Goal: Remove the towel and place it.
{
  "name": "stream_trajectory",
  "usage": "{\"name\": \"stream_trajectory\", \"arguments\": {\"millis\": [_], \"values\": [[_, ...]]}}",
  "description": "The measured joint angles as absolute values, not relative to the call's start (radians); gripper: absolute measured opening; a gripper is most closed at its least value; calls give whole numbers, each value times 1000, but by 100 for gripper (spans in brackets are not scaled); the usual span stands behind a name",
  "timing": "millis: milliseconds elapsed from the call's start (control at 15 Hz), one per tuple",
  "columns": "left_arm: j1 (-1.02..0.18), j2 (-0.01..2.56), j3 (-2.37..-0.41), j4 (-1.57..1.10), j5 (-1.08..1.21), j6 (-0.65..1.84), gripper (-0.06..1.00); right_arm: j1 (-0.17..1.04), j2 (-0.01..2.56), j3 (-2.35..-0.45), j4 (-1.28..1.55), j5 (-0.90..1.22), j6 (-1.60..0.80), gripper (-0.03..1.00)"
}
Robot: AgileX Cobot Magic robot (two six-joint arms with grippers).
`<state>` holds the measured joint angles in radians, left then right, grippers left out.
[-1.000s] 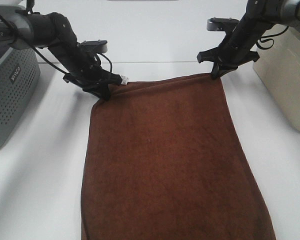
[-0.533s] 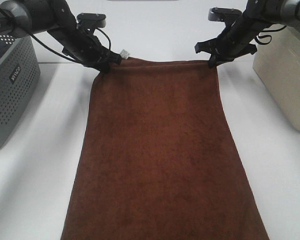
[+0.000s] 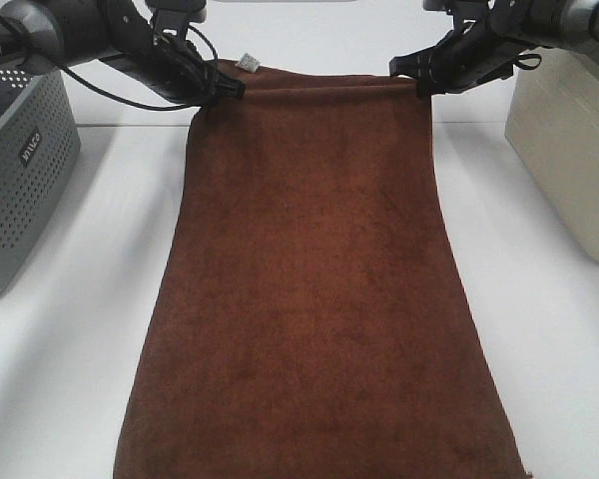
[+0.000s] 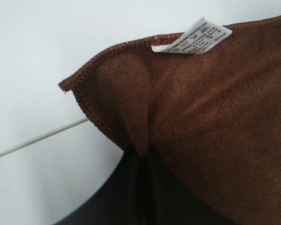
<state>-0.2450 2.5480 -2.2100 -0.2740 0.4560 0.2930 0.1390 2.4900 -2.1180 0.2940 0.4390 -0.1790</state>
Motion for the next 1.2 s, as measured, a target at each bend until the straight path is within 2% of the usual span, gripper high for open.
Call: {"name": "stream_trajectory", "arguments": {"millis": [1200], "values": [[-249, 2670, -2210, -275, 184, 320, 0, 142, 2596, -2118, 323, 219, -179, 1]]}}
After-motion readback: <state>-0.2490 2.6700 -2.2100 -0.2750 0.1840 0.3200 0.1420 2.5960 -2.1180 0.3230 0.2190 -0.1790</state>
